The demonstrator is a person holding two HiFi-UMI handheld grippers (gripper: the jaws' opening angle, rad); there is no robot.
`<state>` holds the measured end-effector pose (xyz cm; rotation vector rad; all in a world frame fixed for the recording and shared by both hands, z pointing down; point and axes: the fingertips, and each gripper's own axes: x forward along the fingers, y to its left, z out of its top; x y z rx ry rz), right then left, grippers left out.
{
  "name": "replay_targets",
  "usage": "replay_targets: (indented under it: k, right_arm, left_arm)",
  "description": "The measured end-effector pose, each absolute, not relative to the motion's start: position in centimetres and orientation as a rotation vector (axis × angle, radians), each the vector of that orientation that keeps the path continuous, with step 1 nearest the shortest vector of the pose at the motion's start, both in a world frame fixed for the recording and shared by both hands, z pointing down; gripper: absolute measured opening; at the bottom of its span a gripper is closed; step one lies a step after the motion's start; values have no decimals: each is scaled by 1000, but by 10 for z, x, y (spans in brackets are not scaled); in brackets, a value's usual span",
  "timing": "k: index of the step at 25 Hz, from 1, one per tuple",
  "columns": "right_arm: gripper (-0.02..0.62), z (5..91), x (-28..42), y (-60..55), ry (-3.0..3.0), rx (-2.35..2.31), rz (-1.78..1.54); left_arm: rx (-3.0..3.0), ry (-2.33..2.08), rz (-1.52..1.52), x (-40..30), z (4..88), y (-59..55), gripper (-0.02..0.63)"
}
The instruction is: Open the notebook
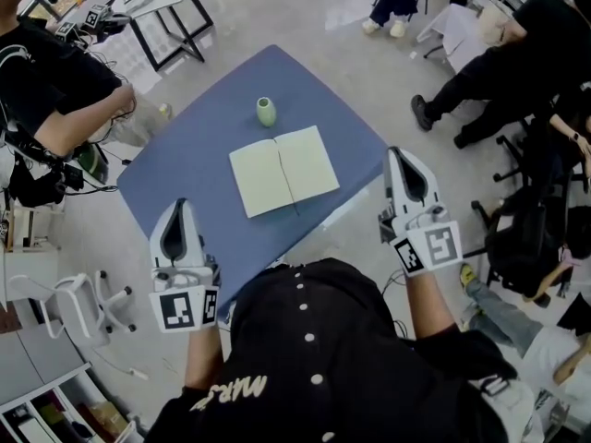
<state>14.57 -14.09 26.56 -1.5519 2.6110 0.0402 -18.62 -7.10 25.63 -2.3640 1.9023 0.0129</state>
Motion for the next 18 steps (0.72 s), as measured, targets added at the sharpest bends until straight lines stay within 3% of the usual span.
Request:
replay_targets:
  k: [18]
  right_arm:
    - [3, 271, 130, -147, 2655, -1542, 51]
  left_arm:
    - [-2354, 1922, 20, -188, 258, -72, 3]
